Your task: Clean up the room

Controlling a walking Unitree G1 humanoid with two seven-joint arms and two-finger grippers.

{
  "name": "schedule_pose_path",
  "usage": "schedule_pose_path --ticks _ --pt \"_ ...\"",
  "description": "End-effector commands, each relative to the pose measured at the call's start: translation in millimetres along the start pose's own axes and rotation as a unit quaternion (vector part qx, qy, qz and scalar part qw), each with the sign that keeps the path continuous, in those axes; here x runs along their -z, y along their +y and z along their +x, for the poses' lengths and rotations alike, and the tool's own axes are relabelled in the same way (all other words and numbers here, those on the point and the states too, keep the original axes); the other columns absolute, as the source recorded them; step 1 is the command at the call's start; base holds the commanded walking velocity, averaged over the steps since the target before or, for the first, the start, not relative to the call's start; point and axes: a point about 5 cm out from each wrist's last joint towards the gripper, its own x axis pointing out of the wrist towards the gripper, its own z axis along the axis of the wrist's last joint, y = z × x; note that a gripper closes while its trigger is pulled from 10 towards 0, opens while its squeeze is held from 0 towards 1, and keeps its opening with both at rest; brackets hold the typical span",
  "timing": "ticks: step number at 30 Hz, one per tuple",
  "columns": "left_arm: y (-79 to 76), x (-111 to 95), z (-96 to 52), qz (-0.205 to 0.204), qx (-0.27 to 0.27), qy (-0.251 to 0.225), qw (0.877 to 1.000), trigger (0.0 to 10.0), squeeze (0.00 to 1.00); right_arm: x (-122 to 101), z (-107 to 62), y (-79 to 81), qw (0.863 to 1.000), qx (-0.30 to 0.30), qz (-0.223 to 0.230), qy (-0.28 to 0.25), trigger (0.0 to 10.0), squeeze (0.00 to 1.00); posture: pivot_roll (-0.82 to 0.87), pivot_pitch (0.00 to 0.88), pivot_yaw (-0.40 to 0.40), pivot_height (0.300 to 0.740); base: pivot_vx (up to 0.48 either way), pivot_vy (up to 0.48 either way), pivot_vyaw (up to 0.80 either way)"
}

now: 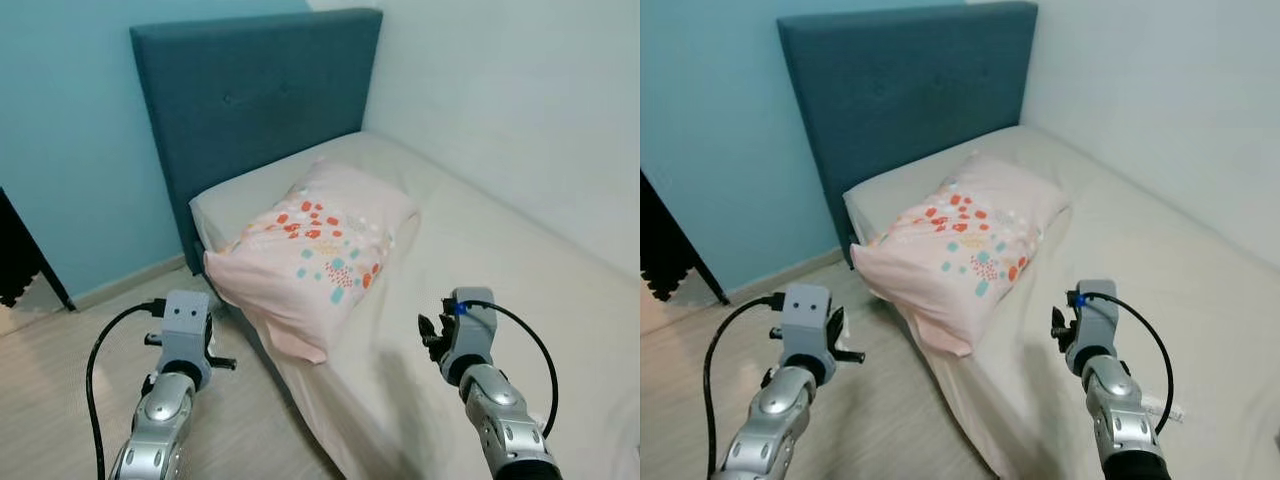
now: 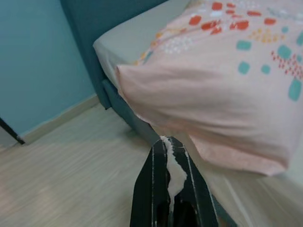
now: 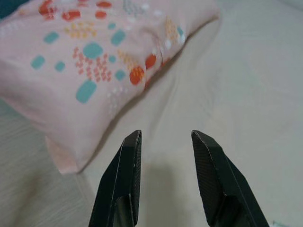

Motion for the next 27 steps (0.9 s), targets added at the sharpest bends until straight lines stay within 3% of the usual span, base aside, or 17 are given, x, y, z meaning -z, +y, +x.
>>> schedule_pose_path --ticks 1,23,27 --pt "-1.1 2.9 -2.2 0.008 0.005 0.009 1.0 10.0 0.0 5.0 -3.6 -6.3 1.0 0.012 0.006 0.005 10.0 0.0 0.04 0.083 -0.052 0.624 0.0 0.0 0.0" --pt "-6.1 -1.9 -0.5 0.013 0.031 0.005 0.999 10.0 0.0 6.5 -5.0 -9.8 1.0 0.021 0.013 0.005 10.0 0.0 0.05 0.085 -0.041 0.619 0.0 0.0 0.0" --pt "-6.0 -0.5 -1.4 0.014 0.033 0.008 0.999 10.0 0.0 6.5 -4.1 -9.8 1.0 0.02 0.013 0.007 10.0 0.0 0.05 0.088 -0.046 0.599 0.0 0.0 0.0"
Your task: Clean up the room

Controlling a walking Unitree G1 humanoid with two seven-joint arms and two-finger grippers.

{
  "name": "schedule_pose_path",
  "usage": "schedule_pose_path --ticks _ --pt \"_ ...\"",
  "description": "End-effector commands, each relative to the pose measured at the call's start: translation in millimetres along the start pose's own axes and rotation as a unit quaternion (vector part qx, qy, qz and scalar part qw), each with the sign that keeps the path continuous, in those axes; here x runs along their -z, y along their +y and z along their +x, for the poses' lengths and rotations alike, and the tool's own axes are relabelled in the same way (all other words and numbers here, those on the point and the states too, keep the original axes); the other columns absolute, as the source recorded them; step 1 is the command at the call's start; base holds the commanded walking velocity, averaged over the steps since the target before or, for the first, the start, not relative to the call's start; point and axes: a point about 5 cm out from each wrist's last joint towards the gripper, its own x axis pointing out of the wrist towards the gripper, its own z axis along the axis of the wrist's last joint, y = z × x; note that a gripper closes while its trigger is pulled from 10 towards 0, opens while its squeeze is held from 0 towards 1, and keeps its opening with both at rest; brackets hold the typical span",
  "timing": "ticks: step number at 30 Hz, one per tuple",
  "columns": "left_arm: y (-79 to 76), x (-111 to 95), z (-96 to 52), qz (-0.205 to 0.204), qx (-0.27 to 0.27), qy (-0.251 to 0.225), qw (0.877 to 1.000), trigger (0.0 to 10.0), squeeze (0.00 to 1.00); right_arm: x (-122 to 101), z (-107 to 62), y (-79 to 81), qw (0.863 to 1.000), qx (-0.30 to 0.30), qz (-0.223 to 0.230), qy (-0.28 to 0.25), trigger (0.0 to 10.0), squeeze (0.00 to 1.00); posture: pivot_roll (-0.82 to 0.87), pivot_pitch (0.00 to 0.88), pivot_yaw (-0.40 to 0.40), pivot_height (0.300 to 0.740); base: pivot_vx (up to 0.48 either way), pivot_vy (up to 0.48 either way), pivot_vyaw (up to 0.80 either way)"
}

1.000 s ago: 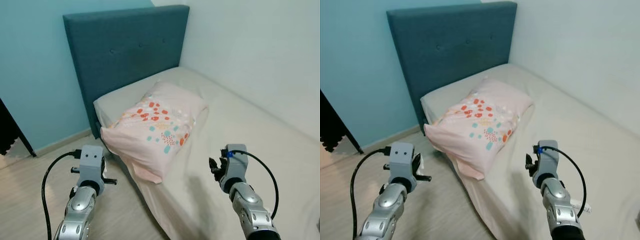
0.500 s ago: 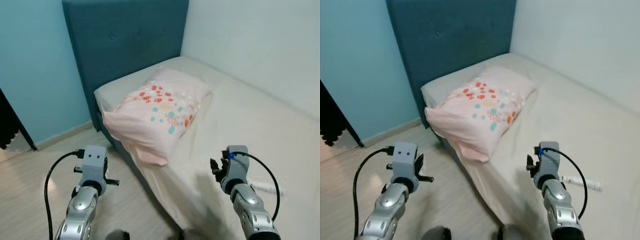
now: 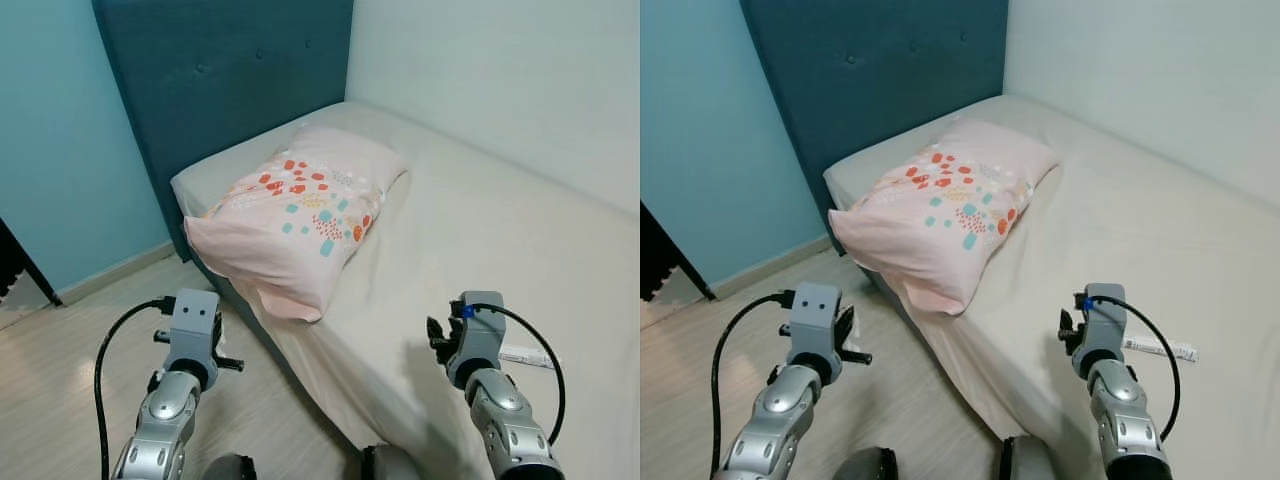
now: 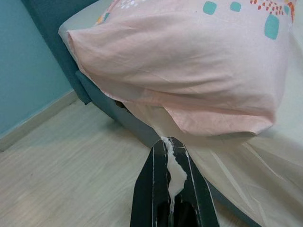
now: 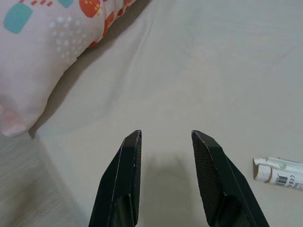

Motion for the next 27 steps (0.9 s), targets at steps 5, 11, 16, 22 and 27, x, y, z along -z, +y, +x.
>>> schedule_pose_path --ticks 5,11,16,22,27 --pt "0.8 5.0 -4.1 0.012 0.005 0.013 1.0 10.0 0.0 4.1 -0.7 -2.2 1.0 0.001 0.006 0.007 10.0 0.0 0.06 0.088 -0.049 0.595 0.0 0.0 0.0" --pt "1.1 5.6 -6.4 0.014 0.006 0.015 1.0 10.0 0.0 4.9 -0.2 -0.6 1.0 0.0 0.005 0.009 10.0 0.0 0.06 0.088 -0.05 0.595 0.0 0.0 0.0" --pt "1.3 5.7 -7.4 0.015 0.007 0.015 1.0 10.0 0.0 5.5 -0.5 0.0 1.0 -0.001 0.006 0.01 10.0 0.0 0.06 0.089 -0.048 0.595 0.0 0.0 0.0" --pt "1.2 5.1 -7.8 0.018 0.012 0.016 1.0 10.0 0.0 6.3 -0.9 -0.5 1.0 0.002 0.008 0.009 10.0 0.0 0.06 0.095 -0.044 0.595 0.0 0.0 0.0" --pt "0.4 4.3 -7.7 0.022 0.02 0.015 0.999 10.0 0.0 6.4 1.9 -5.9 1.0 0.011 -0.008 0.022 10.0 0.0 0.06 0.102 -0.041 0.595 0.0 0.0 0.0"
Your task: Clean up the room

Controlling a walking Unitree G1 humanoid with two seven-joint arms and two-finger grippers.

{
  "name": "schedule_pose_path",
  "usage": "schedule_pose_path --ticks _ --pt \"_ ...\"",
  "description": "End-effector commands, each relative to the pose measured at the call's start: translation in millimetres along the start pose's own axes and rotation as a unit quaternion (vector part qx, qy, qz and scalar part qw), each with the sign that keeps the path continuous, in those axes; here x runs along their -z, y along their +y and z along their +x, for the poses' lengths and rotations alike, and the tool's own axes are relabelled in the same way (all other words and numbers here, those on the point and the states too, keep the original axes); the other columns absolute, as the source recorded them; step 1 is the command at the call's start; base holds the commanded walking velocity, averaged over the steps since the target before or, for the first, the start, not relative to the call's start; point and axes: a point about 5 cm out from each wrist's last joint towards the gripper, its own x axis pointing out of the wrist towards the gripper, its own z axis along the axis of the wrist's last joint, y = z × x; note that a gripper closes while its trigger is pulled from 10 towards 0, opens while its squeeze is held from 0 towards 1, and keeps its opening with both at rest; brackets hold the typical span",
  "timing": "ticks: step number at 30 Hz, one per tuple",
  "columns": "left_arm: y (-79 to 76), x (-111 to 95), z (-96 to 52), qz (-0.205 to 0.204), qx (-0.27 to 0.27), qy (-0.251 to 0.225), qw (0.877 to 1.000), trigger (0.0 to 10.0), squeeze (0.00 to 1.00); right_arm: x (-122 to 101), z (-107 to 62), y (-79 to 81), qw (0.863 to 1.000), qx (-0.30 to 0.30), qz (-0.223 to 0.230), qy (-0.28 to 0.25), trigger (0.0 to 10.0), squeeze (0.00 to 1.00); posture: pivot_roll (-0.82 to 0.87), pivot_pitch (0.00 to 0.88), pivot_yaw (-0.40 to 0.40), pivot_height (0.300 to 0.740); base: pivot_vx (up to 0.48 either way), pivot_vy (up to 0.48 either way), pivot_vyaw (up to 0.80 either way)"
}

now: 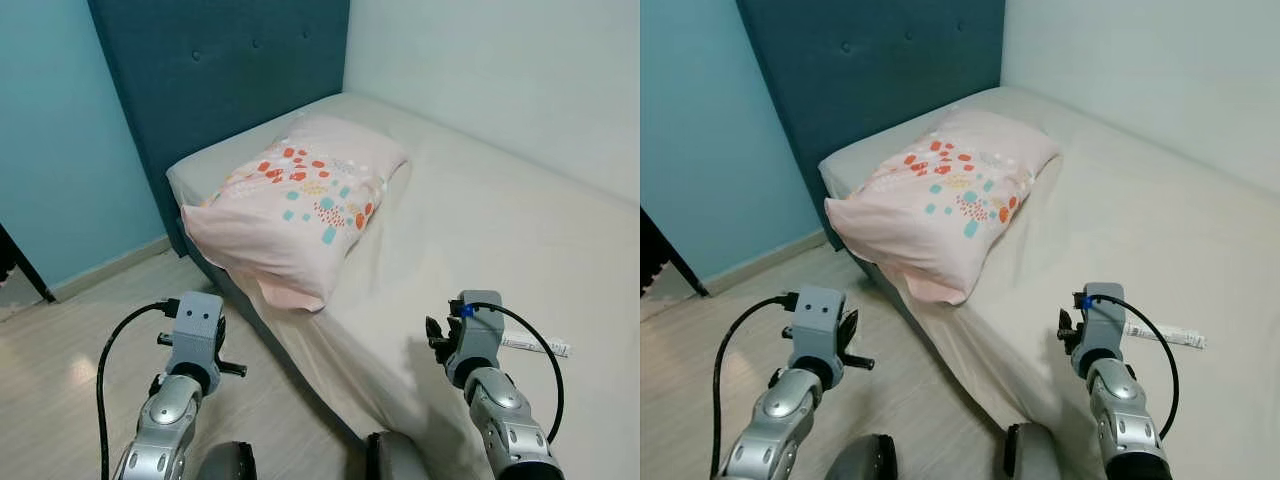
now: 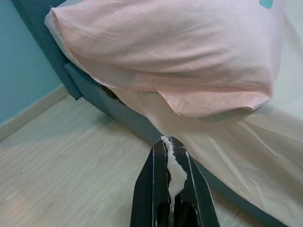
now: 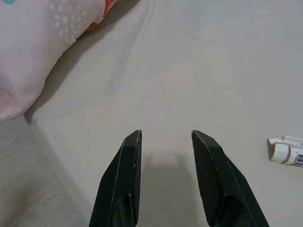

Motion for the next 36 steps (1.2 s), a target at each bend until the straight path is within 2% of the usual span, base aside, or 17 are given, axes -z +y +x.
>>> schedule_pose_path --ticks 1,4,5,7,9,10,13,17,18,20,22,30,36 --pt "3.8 1.5 -2.2 0.02 0.006 0.006 1.0 10.0 0.0 4.2 1.4 -8.3 1.0 0.016 -0.015 0.021 10.0 0.0 0.06 0.102 -0.041 0.595 0.0 0.0 0.0" --pt "4.5 0.3 -3.0 0.026 0.011 0.003 1.0 10.0 0.0 3.2 9.0 -17.9 0.998 0.03 -0.035 0.049 10.0 0.0 0.07 0.113 -0.04 0.595 0.0 0.0 0.0" --pt "5.8 -0.9 -3.3 0.027 0.012 0.001 1.0 10.0 0.0 0.7 12.8 -22.8 0.997 0.037 -0.038 0.056 10.0 0.07 0.07 0.12 -0.043 0.595 0.0 0.0 0.0" --pt "8.9 -3.9 -3.7 0.031 0.013 -0.006 0.999 10.0 0.0 -5.8 18.8 -31.5 0.996 0.05 -0.042 0.06 10.0 0.07 0.07 0.12 -0.043 0.595 0.0 0.0 0.0" --pt "9.6 -4.6 -3.7 0.031 0.014 -0.008 0.999 10.0 0.0 -7.4 19.8 -33.0 0.996 0.052 -0.042 0.059 10.0 0.07 0.07 0.12 -0.043 0.595 0.0 0.0 0.0" --pt "12.7 -9.5 -4.8 0.035 0.021 -0.019 0.999 10.0 0.0 -11.8 22.8 -41.1 0.995 0.07 -0.039 0.064 10.0 1.0 0.1 0.15 -0.047 0.595 0.0 0.0 0.0" --pt "21.0 -21.9 -9.5 0.041 0.041 -0.043 0.997 10.0 0.0 -22.2 27.2 -59.1 0.991 0.116 -0.004 0.071 10.0 1.0 0.12 0.176 -0.044 0.595 0.0 0.0 0.0" --pt "25.0 -25.9 -12.1 0.062 0.051 -0.049 0.996 10.0 0.0 -24.8 28.2 -62.9 0.989 0.13 0.021 0.071 10.0 1.0 0.14 0.198 -0.04 0.595 0.0 0.0 0.0" --pt "25.0 -25.9 -12.1 0.062 0.051 -0.049 0.996 10.0 0.0 -24.8 28.2 -62.9 0.989 0.13 0.021 0.071 10.0 1.0 0.14 0.198 -0.04 0.595 0.0 0.0 0.0" --pt "30.0 -38.5 -20.1 0.095 0.083 -0.071 0.99 10.0 0.0 -27.3 29.3 -66.9 0.986 0.145 0.023 0.076 10.0 1.0 0.19 0.245 -0.029 0.595 0.0 0.0 0.0" --pt "30.0 -38.5 -20.1 0.095 0.083 -0.071 0.99 10.0 0.0 -27.3 29.3 -66.9 0.986 0.145 0.023 0.076 10.0 1.0 0.19 0.245 -0.029 0.595 0.0 0.0 0.0" --pt "35.0 -69.1 -30.0 0.136 0.139 -0.118 0.974 10.0 0.0 -35.9 30.9 -75.1 0.98 0.18 0.049 0.066 10.0 1.0 0.26 0.312 0.013 0.595 0.0 0.0 0.0" --pt "33.7 -82.4 -32.7 0.134 0.156 -0.133 0.97 10.0 0.0 -49.6 31.5 -83.1 0.979 0.198 0.033 0.043 10.0 1.0 0.26 0.325 0.034 0.595 0.0 0.0 0.0"
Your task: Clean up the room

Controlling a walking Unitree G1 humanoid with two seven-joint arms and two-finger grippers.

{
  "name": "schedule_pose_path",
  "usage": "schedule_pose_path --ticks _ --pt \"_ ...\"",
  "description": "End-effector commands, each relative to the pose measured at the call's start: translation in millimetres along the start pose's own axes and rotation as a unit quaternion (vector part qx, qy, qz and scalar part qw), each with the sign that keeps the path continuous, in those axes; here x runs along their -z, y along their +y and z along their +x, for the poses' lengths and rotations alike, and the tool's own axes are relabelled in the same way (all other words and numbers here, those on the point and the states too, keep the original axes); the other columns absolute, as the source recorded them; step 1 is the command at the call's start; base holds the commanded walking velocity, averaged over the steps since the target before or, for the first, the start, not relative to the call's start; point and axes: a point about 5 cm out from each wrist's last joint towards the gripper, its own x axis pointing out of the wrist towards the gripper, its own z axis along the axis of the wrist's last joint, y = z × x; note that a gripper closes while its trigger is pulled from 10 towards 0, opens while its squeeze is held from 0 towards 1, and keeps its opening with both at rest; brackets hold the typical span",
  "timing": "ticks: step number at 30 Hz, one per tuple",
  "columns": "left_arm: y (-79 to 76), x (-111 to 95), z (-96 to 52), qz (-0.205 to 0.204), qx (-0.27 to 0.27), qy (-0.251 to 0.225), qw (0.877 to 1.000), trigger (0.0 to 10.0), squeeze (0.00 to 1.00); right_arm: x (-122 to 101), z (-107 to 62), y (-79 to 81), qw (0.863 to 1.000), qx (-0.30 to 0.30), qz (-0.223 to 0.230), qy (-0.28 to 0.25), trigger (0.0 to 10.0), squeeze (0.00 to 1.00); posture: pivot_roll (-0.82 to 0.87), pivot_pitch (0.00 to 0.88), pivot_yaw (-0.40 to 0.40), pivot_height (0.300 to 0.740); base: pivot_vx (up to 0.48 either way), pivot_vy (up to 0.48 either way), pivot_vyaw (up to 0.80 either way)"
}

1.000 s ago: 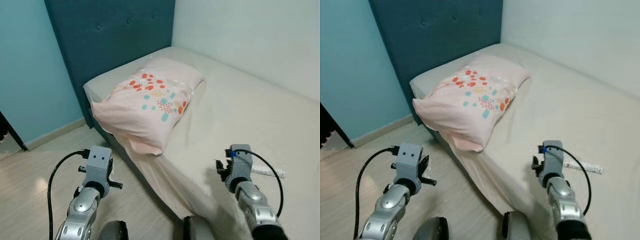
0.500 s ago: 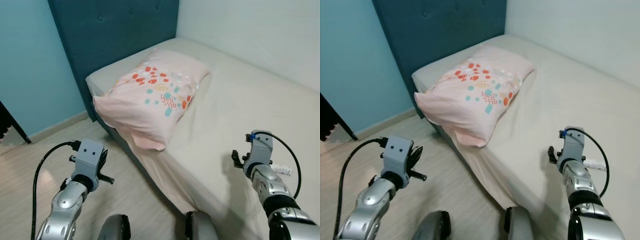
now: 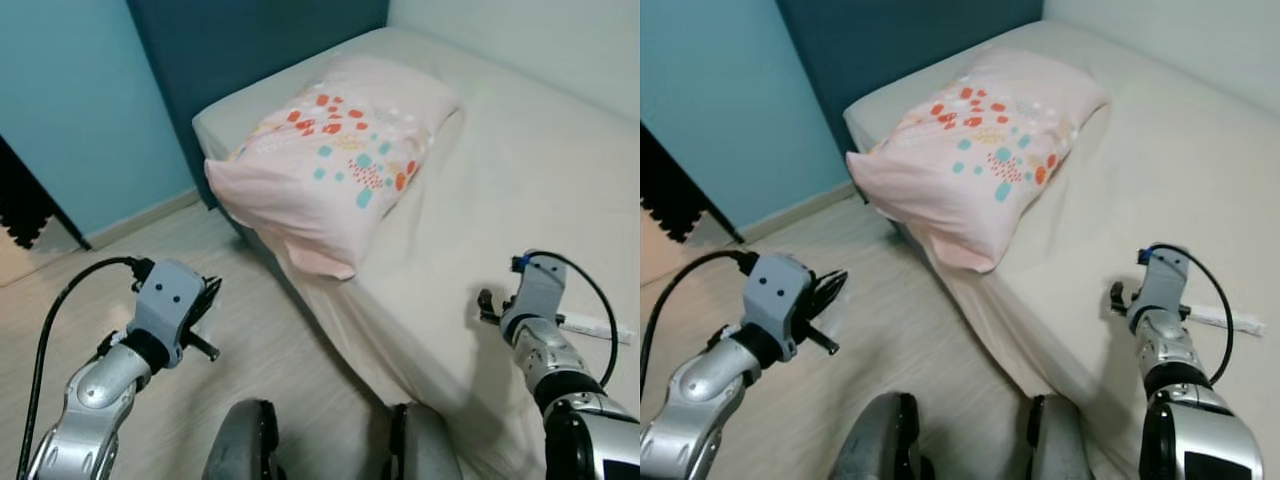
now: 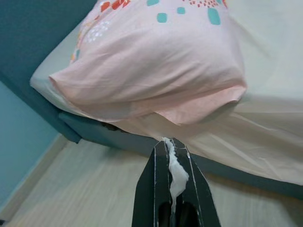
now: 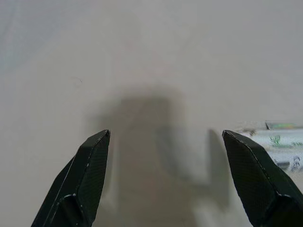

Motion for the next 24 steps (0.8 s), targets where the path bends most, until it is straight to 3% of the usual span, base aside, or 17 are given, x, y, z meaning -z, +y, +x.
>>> schedule_pose_path --ticks 1,7,10,11,15,16,18,19,20,21,22,24 --pt "1.8 1.9 -3.4 0.002 0.006 0.012 1.0 10.0 0.0 3.5 -0.4 -5.4 1.0 0.01 -0.005 0.005 10.0 1.0 0.26 0.325 0.034 0.595 0.0 0.0 0.0" --pt "-3.9 1.5 -4.0 -0.006 0.02 0.012 1.0 10.0 0.0 -8.9 0.5 -21.4 0.996 0.043 -0.076 -0.007 10.0 1.0 0.26 0.327 0.043 0.595 0.0 0.0 0.0" --pt "-4.7 1.8 -5.1 -0.009 0.024 0.014 1.0 10.0 0.0 -10.8 0.3 -28.5 0.995 0.06 -0.08 -0.006 10.0 1.0 0.26 0.327 0.045 0.595 0.0 0.0 0.0" --pt "-6.6 2.1 -5.6 -0.01 0.031 0.015 0.999 10.0 0.0 -11.4 -0.5 -38.5 0.995 0.077 -0.069 -0.002 10.0 1.0 0.26 0.329 0.048 0.595 0.0 0.0 0.0" --pt "-7.9 2.2 -6.0 -0.011 0.036 0.016 0.999 10.0 0.0 -11.3 -1.1 -44.7 0.994 0.088 -0.064 0.0 10.0 1.0 0.26 0.329 0.048 0.595 0.0 0.0 0.0" --pt "-8.1 2.2 -6.3 -0.011 0.038 0.017 0.999 10.0 0.0 -10.5 -1.6 -47.5 0.994 0.093 -0.061 0.002 10.0 0.79 0.26 0.329 0.052 0.595 0.0 0.0 0.0" --pt "-8.8 1.7 -6.3 -0.013 0.042 0.018 0.999 10.0 0.0 -4.9 -3.5 -56.8 0.992 0.106 -0.06 0.016 10.0 0.61 0.26 0.332 0.055 0.595 0.0 0.0 0.0" --pt "-9.0 1.3 -6.3 -0.014 0.043 0.019 0.999 10.0 0.0 -2.5 -4.3 -60.3 0.992 0.111 -0.061 0.022 10.0 0.61 0.26 0.332 0.055 0.595 0.0 0.0 0.0" --pt "-8.9 1.0 -6.4 -0.014 0.045 0.019 0.999 10.0 0.0 0.3 -5.3 -64.5 0.991 0.117 -0.059 0.029 10.0 0.39 0.27 0.33 0.058 0.595 0.0 0.0 0.0" --pt "-8.9 1.0 -6.4 -0.014 0.045 0.019 0.999 10.0 0.0 0.3 -5.3 -64.5 0.991 0.117 -0.059 0.029 10.0 0.39 0.27 0.33 0.058 0.595 0.0 0.0 0.0" --pt "-8.7 1.0 -6.7 -0.013 0.047 0.02 0.999 10.0 0.0 3.4 -6.5 -68.8 0.99 0.123 -0.053 0.035 10.0 0.11 0.27 0.331 0.061 0.595 0.0 0.0 0.0" --pt "-8.7 1.0 -6.7 -0.013 0.047 0.02 0.999 10.0 0.0 3.4 -6.5 -68.8 0.99 0.123 -0.053 0.035 10.0 0.11 0.27 0.331 0.061 0.595 0.0 0.0 0.0"
